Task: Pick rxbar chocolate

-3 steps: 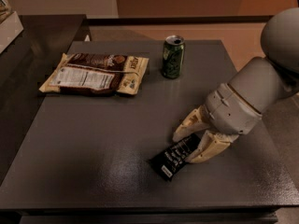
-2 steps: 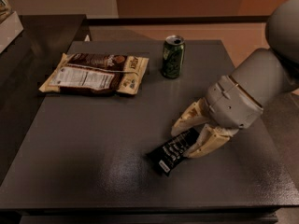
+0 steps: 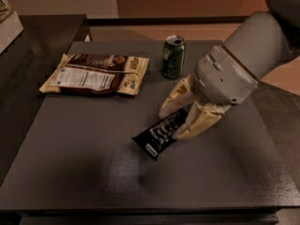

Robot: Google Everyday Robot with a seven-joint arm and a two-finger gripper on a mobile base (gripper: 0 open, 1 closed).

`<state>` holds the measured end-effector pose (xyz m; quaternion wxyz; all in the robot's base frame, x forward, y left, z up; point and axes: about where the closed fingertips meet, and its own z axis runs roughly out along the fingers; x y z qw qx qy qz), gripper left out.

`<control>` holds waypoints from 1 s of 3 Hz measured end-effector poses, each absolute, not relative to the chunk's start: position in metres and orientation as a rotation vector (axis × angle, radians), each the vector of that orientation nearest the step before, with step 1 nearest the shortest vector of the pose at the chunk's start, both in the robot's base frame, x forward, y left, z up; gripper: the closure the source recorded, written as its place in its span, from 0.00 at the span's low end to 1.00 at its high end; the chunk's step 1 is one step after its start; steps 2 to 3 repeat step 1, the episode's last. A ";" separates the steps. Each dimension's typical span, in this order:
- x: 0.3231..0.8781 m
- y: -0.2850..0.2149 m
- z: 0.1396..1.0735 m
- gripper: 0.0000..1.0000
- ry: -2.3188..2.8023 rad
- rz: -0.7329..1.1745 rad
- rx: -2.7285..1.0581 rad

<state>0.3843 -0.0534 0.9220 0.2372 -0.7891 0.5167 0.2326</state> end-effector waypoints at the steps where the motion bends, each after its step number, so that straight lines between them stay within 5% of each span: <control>1: 0.384 -0.053 0.922 1.00 1.416 0.637 -2.163; 3: 0.384 -0.053 0.922 1.00 1.416 0.637 -2.163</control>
Offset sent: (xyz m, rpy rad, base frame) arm 0.0000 0.0000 0.0000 0.0000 0.0000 0.0000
